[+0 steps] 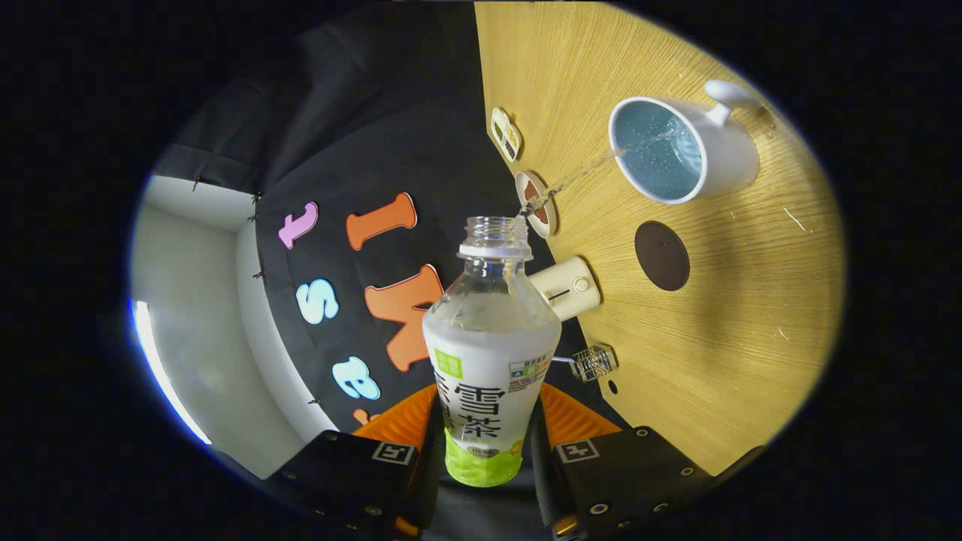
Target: Take the bottle from table, then pour the juice into the cup, finally place the bottle on the coaster
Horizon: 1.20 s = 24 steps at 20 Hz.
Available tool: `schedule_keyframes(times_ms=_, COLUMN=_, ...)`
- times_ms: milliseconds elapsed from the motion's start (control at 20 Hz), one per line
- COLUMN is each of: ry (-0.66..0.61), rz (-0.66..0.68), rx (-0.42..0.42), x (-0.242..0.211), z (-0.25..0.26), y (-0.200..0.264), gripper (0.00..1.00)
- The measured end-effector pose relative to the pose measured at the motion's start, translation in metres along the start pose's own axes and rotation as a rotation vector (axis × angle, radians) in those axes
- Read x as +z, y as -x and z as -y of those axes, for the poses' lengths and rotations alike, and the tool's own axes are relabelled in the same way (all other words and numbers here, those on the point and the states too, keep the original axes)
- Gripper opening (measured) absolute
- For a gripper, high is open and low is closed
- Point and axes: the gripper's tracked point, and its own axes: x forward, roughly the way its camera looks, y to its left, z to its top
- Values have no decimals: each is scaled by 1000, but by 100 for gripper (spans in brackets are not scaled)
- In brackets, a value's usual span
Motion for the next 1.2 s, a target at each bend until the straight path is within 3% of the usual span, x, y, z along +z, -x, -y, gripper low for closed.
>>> schedule_keyframes(times_ms=1200, ry=-169, rz=8, rx=46, x=8, z=-19, y=-4, gripper=54)
